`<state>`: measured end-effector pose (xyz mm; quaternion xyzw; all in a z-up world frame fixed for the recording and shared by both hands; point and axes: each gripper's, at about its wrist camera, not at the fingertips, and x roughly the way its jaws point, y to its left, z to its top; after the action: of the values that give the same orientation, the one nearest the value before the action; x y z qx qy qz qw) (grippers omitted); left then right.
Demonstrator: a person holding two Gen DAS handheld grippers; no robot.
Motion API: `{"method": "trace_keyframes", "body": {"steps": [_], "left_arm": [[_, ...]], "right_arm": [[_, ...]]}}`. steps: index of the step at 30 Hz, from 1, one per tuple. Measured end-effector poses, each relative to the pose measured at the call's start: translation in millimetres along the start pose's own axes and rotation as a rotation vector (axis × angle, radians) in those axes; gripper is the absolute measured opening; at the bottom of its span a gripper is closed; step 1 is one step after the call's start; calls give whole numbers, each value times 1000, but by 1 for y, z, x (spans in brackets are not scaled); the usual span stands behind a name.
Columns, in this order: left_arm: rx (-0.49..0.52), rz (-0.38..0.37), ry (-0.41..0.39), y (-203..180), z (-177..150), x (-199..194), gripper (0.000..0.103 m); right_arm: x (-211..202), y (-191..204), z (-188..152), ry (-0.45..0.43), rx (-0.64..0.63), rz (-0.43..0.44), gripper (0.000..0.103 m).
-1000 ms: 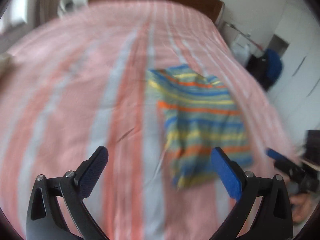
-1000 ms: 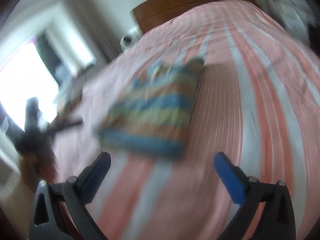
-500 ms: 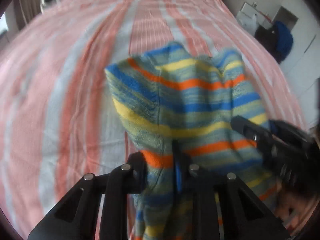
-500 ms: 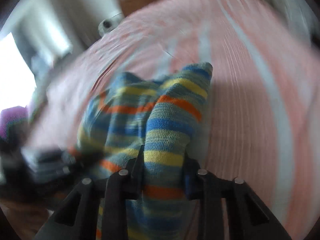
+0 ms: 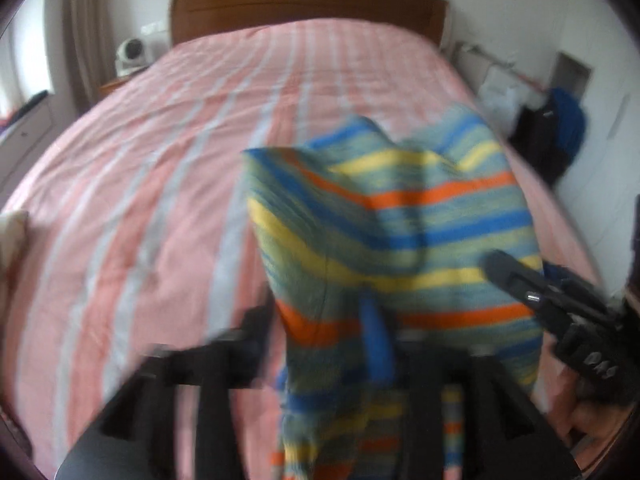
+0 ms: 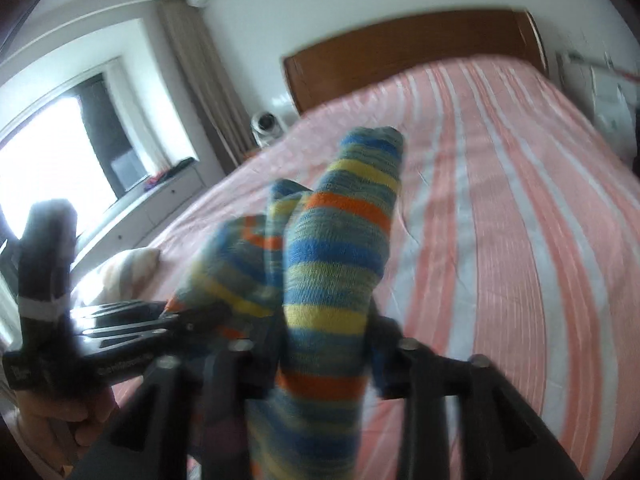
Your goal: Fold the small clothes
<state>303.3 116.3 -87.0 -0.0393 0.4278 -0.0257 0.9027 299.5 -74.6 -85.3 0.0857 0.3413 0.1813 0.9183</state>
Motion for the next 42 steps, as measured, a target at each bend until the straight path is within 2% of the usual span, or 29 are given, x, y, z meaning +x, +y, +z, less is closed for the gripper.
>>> {"method": "trace_keyframes", "body": {"steps": [1, 2, 3, 5, 6, 9, 10, 12, 15, 18, 21, 28, 32, 37, 42], "left_arm": [[-12, 63, -3, 6, -7, 4, 89], [-20, 105, -20, 11, -18, 1, 90], [-23, 122, -40, 16, -29, -6, 90], [-11, 161, -77, 19, -52, -20, 90], [14, 204, -104, 17, -65, -32, 91], [78, 297, -185, 4, -95, -67, 103], [92, 342, -213, -4, -106, -81, 103], [96, 379, -210, -13, -121, -100, 103], [32, 359, -224, -23, -138, -134, 103], [-16, 311, -274, -31, -155, -167, 103], [-20, 285, -272, -39, -161, -185, 103], [-26, 223, -214, -49, -170, -205, 103], [-28, 200, -197, -53, -172, -215, 103], [-50, 173, -142, -56, -174, -226, 103], [-17, 179, -186, -65, -179, -246, 103]], "right_arm": [[4, -7, -3, 28, 15, -45, 92], [7, -18, -6, 53, 35, -120, 95], [2, -28, -13, 58, 50, -157, 95], [-14, -34, -26, 58, 36, -171, 97], [-22, -32, -35, 69, 0, -199, 98], [-51, -12, -61, 96, -150, -292, 100], [-60, -8, -68, 96, -183, -307, 100], [-87, 5, -82, 76, -221, -322, 100], [-134, 17, -98, -1, -210, -355, 100], [-172, 24, -119, -37, -189, -333, 102], [-186, 33, -128, 15, -213, -308, 102], [-220, 45, -131, 2, -160, -247, 102], [-233, 55, -137, -6, -190, -279, 102], [-242, 67, -138, 33, -203, -294, 102], [-265, 82, -135, -12, -235, -235, 102]]}}
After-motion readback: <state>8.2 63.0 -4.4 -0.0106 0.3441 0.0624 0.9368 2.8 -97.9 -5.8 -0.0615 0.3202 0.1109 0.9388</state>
